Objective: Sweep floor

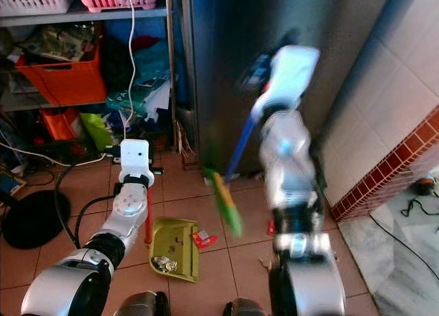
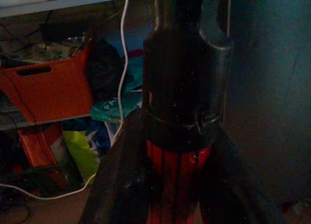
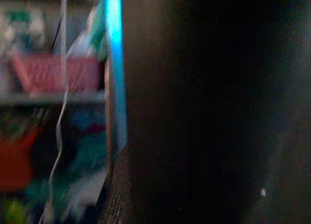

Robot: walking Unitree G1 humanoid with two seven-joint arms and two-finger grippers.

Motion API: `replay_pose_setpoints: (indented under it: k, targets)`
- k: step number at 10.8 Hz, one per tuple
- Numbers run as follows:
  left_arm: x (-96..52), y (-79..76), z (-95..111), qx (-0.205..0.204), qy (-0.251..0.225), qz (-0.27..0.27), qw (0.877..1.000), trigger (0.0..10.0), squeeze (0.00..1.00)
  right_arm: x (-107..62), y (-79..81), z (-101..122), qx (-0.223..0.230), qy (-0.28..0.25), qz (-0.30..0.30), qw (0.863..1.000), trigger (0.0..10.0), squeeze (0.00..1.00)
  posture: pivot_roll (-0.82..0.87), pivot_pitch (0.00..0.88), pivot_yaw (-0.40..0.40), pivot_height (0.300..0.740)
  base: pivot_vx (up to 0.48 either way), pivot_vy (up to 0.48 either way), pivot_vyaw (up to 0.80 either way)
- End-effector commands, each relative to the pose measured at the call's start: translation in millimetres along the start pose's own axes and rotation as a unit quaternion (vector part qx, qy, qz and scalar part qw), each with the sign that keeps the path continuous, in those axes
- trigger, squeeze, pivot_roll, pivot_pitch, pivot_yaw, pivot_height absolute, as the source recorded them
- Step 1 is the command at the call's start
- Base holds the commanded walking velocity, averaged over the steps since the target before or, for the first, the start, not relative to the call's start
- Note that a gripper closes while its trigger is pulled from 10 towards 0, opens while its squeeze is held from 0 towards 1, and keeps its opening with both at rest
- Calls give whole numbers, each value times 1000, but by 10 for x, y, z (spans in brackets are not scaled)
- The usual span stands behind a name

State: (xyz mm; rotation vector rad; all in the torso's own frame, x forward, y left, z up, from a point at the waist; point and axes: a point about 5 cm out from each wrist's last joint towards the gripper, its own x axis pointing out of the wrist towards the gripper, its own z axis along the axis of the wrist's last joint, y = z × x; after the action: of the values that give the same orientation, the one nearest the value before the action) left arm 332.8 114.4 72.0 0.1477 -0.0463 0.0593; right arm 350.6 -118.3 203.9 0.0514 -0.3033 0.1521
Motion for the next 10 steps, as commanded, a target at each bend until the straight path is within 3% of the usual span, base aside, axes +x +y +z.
replay_pose_setpoints:
  k: [1, 2, 4, 7, 10]
  targets:
    - [2, -21, 4, -1, 0, -4, 1000, 10000, 0, -42, 39, -106, 10, 15, 10, 1000, 10000, 0, -140, 67, -29, 740, 0, 0, 0]
    - [0, -20, 2, -2, 0, -3, 1000, 10000, 0, -189, 87, -299, 6, 43, 12, 999, 10000, 0, -143, 70, -29, 740, 0, 0, 0]
    - [2, -20, 4, -3, 0, -3, 1000, 10000, 0, -305, 149, -421, 13, 63, 12, 998, 10000, 0, -145, 72, -26, 740, 0, 0, 0]
    - [11, -25, 11, -3, 1, -4, 1000, 10000, 0, -377, 296, -523, 83, 93, 21, 992, 10000, 0, -149, 70, -23, 740, 0, 0, 0]
    - [16, -22, 18, -4, -2, -8, 1000, 10000, 0, -292, 402, -441, 237, 127, 32, 963, 10000, 0, -151, 61, -23, 740, 0, 0, 0]
